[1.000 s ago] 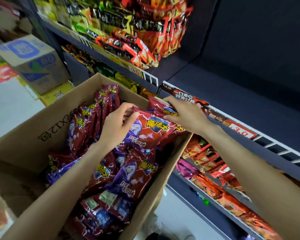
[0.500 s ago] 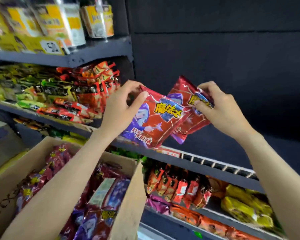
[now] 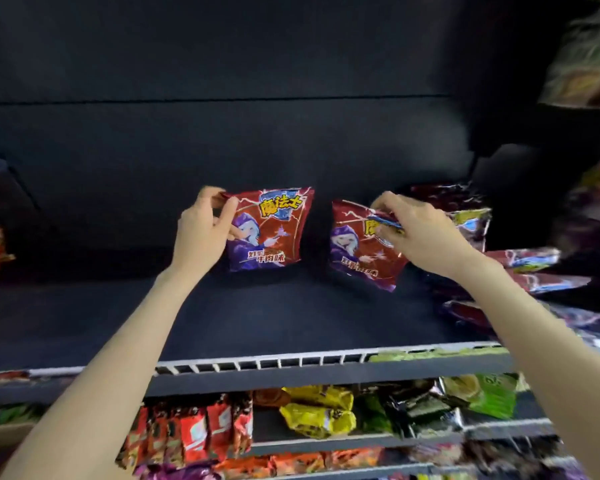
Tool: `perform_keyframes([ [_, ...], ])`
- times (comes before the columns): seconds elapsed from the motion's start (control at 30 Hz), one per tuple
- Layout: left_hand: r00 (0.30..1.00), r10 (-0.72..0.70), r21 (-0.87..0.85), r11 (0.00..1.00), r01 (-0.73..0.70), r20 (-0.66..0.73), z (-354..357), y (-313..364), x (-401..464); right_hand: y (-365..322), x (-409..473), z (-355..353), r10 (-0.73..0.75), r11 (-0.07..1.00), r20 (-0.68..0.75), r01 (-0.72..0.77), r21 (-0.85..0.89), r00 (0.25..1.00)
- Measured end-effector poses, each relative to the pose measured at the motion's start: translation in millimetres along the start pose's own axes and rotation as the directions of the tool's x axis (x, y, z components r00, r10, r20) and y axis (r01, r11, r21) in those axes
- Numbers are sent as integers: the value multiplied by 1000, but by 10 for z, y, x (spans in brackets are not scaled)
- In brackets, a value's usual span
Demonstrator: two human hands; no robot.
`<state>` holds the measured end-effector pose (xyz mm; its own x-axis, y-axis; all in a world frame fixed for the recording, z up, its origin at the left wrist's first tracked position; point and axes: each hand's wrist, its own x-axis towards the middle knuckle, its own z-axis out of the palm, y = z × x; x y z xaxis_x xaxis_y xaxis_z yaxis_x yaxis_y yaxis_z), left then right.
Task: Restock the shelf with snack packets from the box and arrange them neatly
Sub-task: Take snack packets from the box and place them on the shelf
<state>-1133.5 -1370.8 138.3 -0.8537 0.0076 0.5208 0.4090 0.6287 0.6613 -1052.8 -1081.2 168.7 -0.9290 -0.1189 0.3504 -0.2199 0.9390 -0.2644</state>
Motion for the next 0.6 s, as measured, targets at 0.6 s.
perform_keyframes([
  [0.6, 827, 282, -32, 952, -306, 487, 1638, 515, 304, 440, -299, 448, 9, 878, -188, -97, -469, 982],
])
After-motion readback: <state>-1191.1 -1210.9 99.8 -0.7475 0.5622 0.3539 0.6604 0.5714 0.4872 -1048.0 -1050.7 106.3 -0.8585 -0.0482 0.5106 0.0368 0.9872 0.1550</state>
